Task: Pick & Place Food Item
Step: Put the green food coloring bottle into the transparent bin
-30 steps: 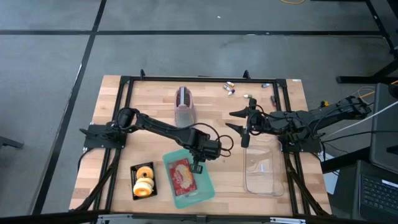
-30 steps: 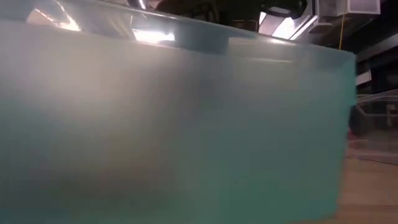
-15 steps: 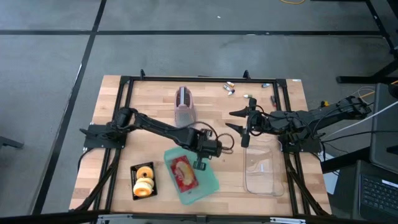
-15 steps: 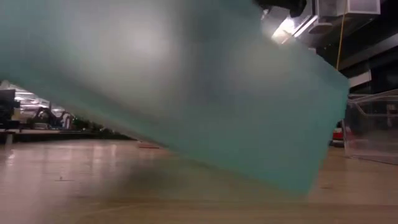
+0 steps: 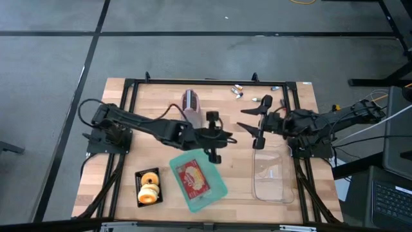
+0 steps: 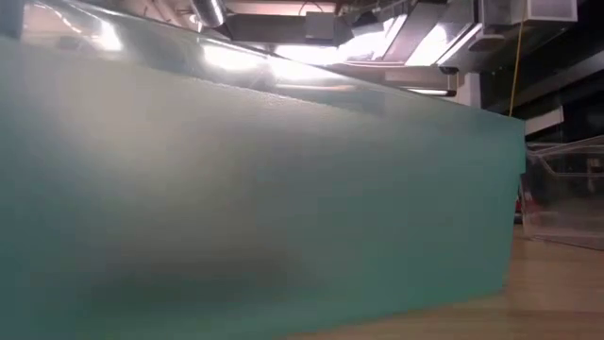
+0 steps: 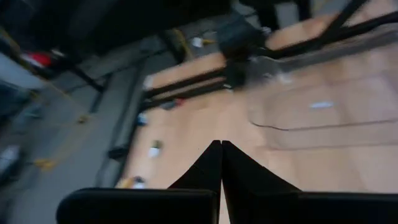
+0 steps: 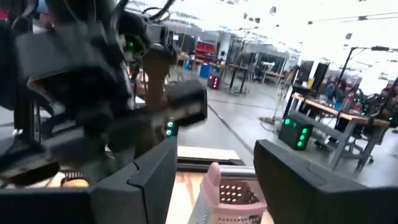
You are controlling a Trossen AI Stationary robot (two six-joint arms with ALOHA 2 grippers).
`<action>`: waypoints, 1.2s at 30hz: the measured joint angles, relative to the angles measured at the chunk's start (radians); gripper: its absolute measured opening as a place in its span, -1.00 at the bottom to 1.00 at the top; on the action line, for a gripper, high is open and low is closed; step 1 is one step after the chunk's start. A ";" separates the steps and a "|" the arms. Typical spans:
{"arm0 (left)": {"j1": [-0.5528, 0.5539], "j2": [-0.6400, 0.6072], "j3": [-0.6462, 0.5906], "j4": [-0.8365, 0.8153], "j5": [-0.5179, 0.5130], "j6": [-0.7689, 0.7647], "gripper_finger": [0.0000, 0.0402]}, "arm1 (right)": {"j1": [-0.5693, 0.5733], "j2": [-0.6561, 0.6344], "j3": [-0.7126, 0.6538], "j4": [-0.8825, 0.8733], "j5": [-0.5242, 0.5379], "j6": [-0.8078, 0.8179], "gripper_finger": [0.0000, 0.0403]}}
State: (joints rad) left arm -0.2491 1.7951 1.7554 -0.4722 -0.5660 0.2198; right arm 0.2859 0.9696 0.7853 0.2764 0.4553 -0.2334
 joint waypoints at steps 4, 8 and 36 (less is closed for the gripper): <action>0.003 -0.078 0.002 0.010 -0.070 0.043 -0.99 | -0.006 -0.001 0.000 0.016 0.079 -0.043 0.05; 0.055 -0.132 -0.040 0.041 -0.064 0.049 -0.99 | -0.049 0.012 0.000 0.013 0.178 -0.104 0.05; 0.784 -0.509 -0.849 0.919 0.163 -0.140 -0.96 | -0.968 0.204 0.000 0.053 -0.580 0.287 0.05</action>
State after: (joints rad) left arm 0.5349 1.2859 0.9062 0.4469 -0.4029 0.0796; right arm -0.6818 1.1738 0.7853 0.3293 -0.1248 0.0534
